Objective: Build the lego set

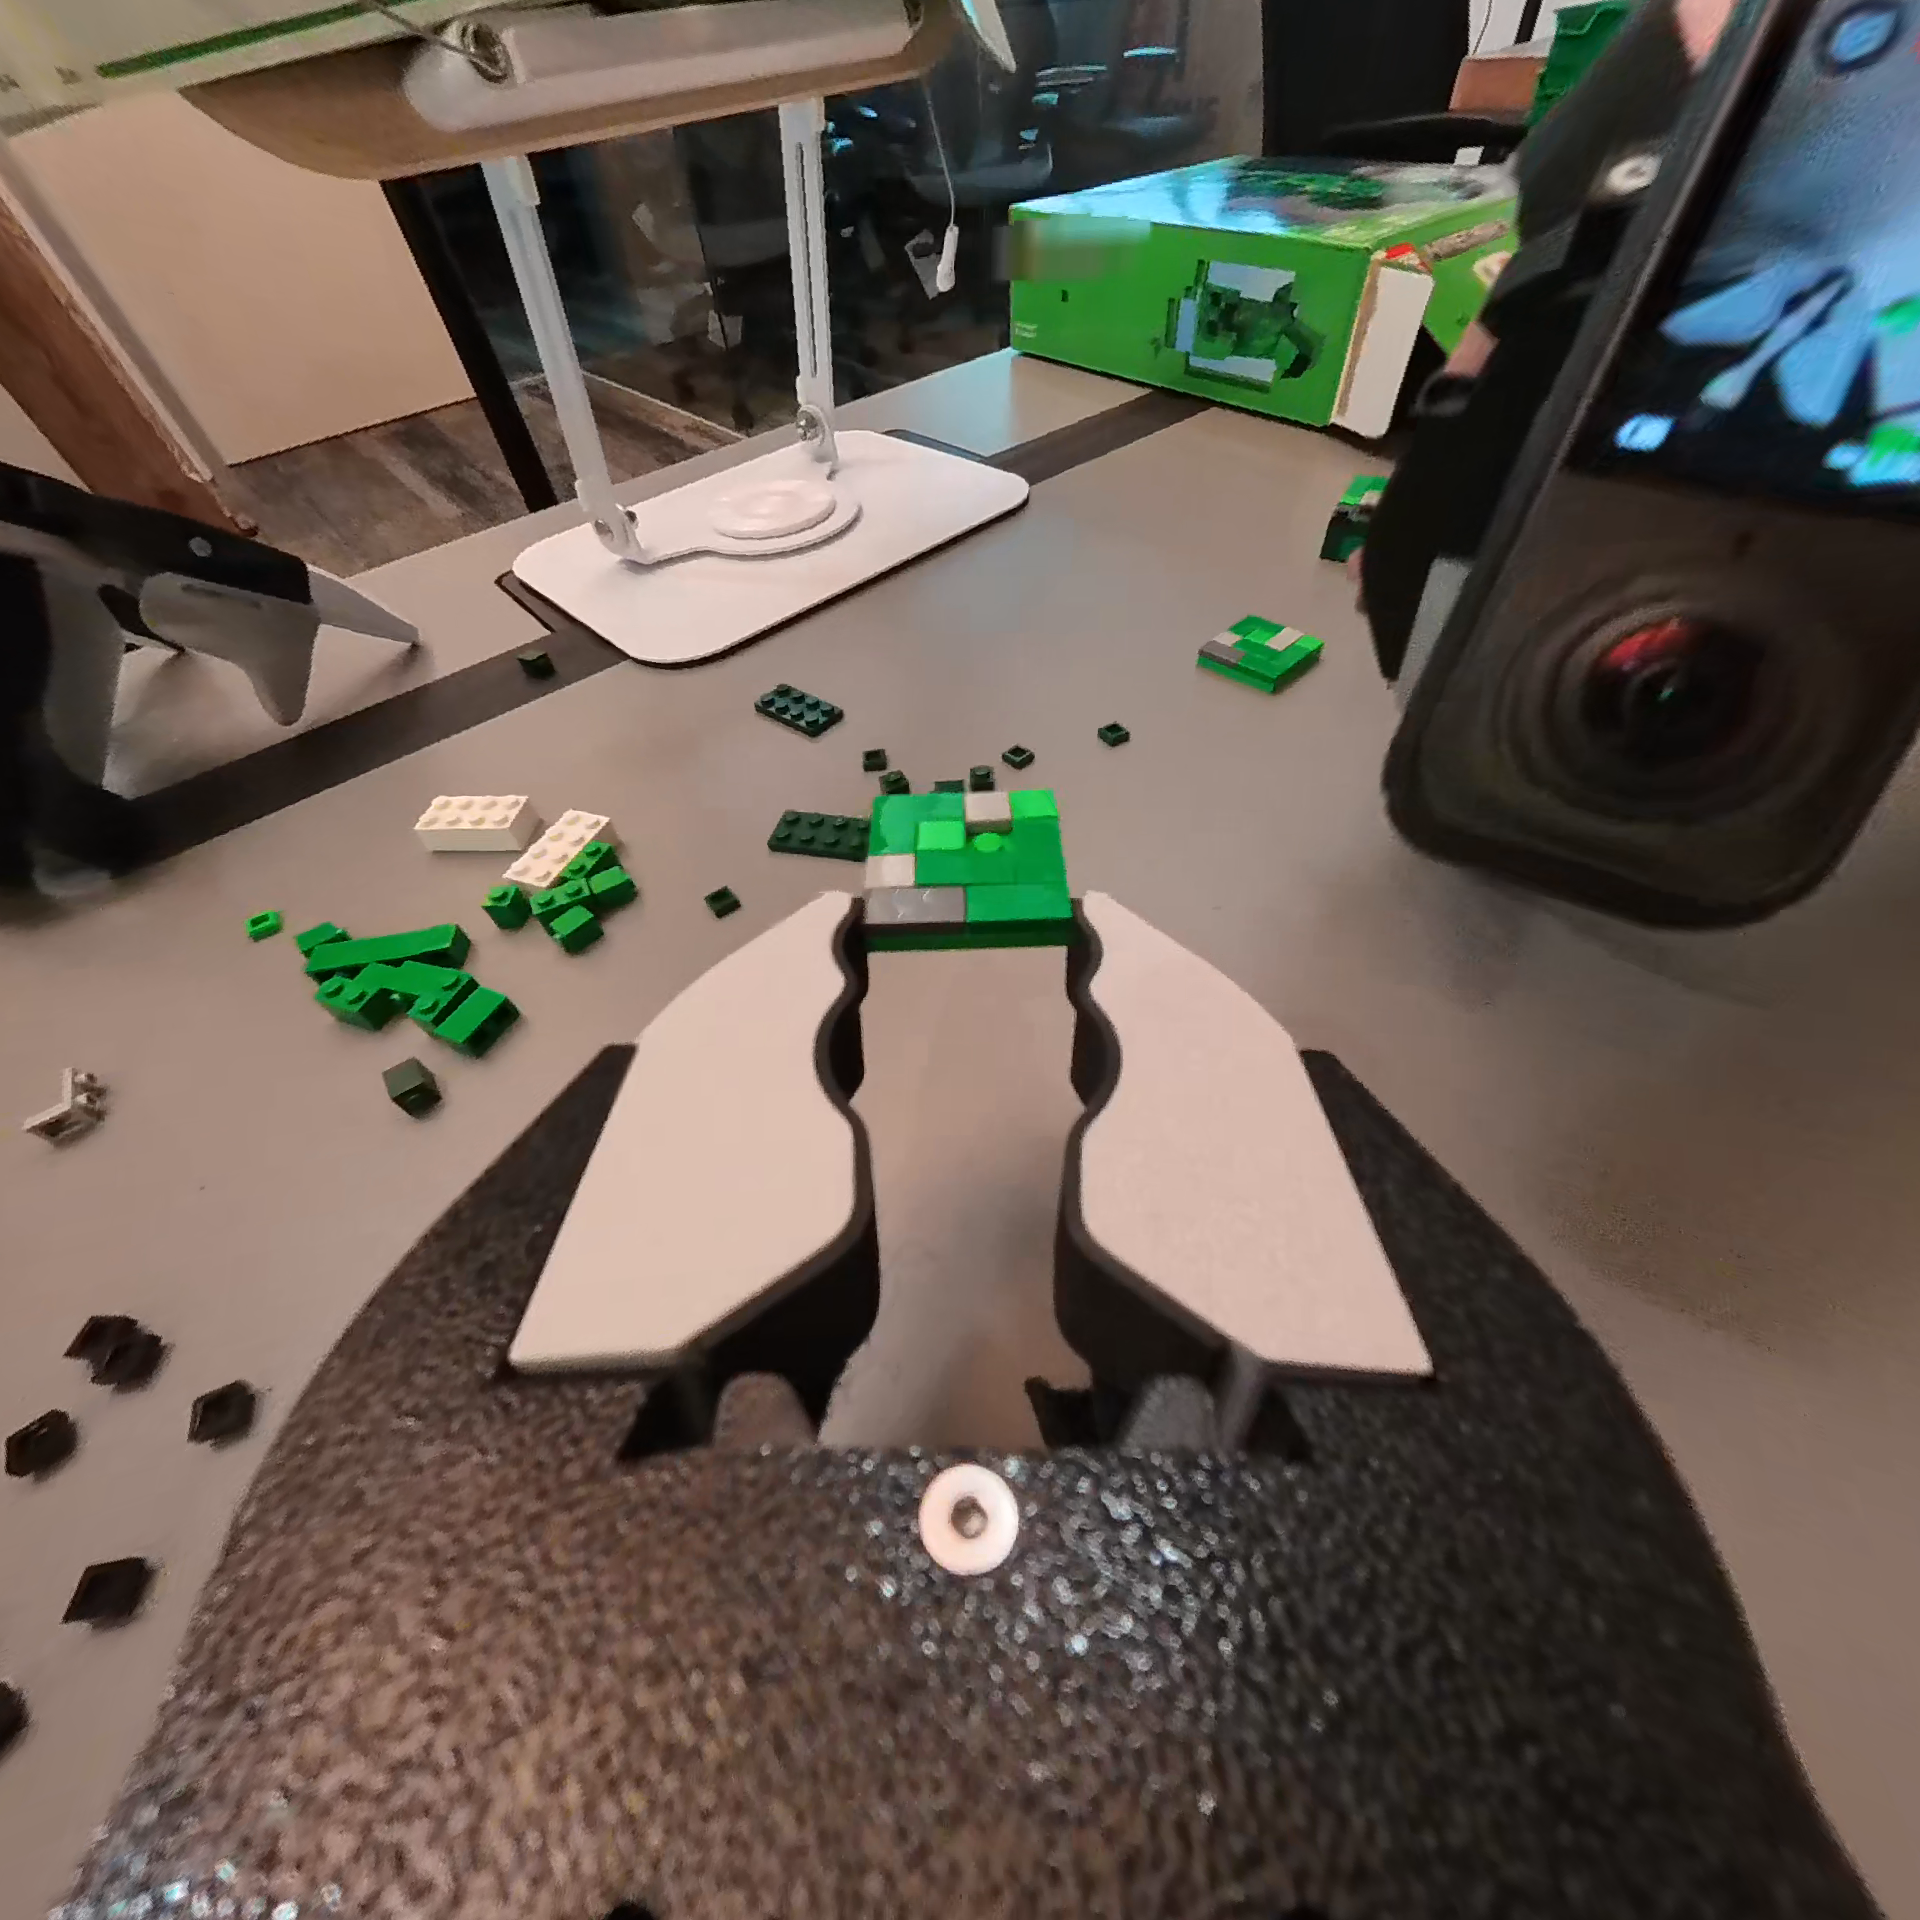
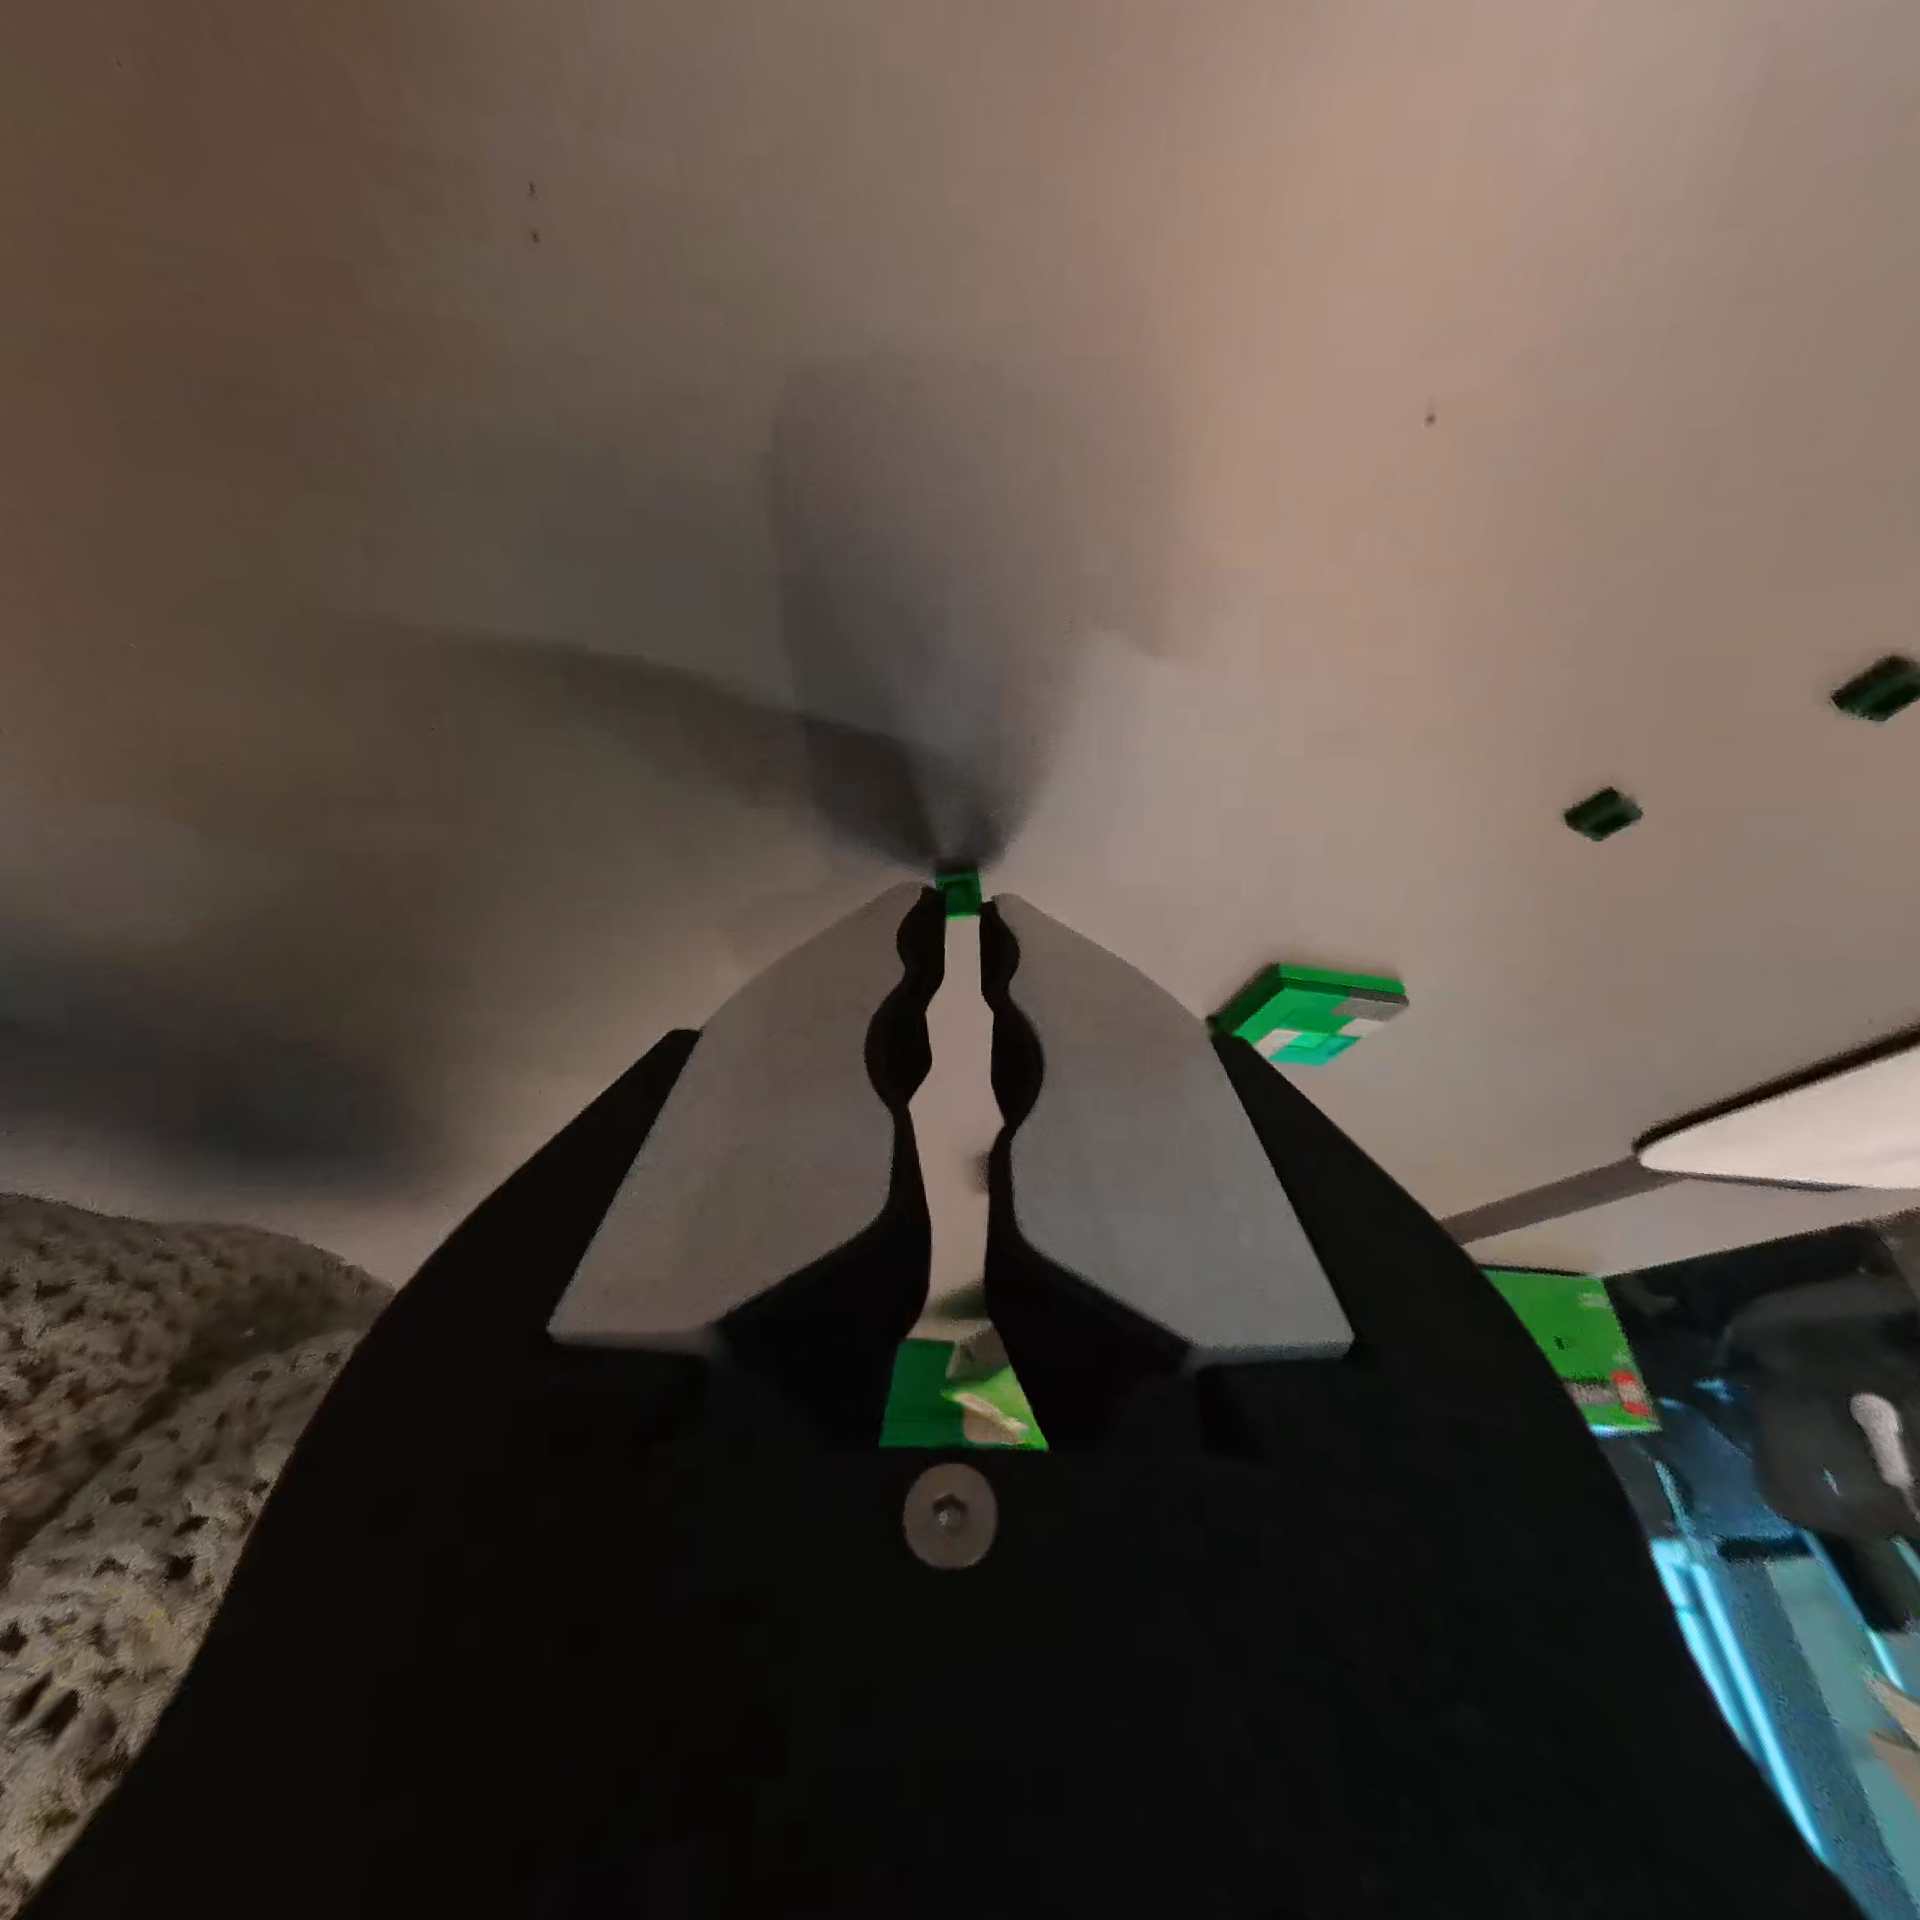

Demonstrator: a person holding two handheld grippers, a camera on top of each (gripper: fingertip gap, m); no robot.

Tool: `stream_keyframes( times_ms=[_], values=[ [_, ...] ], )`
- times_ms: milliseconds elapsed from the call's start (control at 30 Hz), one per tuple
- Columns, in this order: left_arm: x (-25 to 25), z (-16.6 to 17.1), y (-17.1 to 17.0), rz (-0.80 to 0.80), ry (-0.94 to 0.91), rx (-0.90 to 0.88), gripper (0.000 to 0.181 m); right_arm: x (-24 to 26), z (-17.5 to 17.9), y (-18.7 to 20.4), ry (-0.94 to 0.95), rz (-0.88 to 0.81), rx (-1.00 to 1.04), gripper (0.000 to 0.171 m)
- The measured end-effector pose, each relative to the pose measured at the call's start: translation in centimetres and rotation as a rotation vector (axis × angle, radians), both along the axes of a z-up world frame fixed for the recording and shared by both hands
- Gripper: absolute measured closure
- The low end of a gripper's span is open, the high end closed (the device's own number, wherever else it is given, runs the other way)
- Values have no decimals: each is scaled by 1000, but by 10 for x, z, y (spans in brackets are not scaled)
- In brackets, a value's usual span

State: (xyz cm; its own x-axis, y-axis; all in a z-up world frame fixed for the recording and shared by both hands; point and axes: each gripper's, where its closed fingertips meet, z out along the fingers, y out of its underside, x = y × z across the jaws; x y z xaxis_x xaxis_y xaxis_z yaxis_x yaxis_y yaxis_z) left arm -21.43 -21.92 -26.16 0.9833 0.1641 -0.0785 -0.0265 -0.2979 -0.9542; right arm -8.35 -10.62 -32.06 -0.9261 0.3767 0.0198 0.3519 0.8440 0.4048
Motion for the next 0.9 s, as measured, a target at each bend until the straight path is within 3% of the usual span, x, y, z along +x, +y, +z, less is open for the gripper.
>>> stream_keyframes(
  times_ms=[133,267,567,700,900],
  values=[
    [2,-3,1,-8,24,-23,145,-6,-3,-9,5,-6,-49,171],
    [4,-5,2,-17,32,-31,145,-8,-1,-12,83,-18,-136,161],
    [17,-7,8,-76,62,-47,145,-9,40,-1,607,-430,-877,160],
    [27,-8,11,-116,111,-63,145,-1,29,5,724,-577,-993,159],
    [35,-15,14,-147,161,-106,145,1,7,-2,866,-729,-930,152]
  ],
)
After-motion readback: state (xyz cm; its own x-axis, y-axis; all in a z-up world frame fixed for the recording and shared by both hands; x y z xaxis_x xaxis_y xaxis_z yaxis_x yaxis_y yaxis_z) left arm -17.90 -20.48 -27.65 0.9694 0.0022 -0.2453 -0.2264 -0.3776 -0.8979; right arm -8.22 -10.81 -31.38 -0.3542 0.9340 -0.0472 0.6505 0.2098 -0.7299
